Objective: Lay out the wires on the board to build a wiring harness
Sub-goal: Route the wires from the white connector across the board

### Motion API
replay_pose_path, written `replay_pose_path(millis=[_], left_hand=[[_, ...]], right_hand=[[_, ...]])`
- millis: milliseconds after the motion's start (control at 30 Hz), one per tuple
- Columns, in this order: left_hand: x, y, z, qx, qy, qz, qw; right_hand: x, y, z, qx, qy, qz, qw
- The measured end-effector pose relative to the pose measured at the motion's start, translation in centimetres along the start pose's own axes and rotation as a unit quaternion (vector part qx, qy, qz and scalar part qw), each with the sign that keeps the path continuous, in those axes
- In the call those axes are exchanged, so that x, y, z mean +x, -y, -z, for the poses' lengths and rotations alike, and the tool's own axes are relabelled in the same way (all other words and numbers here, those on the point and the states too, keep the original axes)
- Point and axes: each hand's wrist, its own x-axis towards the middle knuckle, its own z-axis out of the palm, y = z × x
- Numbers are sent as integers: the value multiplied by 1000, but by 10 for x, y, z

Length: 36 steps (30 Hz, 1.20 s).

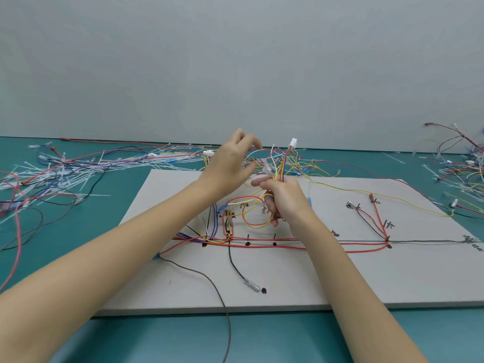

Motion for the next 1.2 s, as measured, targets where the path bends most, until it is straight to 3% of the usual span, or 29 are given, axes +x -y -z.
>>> replay_pose_path(millis=[133,333,500,767,900,1033,1133,1200], left_hand=[[0,-4,-9,36,56,-25,997],[2,-1,-13,-33,99,73,992],[-4,16,-4,59,158,87,982],[3,42,1,14,133,209,969],[8,40,-4,28,94,296,950],[4,21,2,85,61,210,972],[5,7,8,11,30,168,985],[11,-6,13,-105,2,206,973]], right_hand=[[0,0,-1,8,-42,7,999],[-2,4,3,53,-80,16,995],[2,8,14,165,-128,6,978],[-3,9,11,230,-101,74,965],[-4,8,7,197,-93,77,973],[-6,8,7,155,-87,77,981],[-9,10,5,146,-71,90,983],[-9,10,5,122,-59,91,987]])
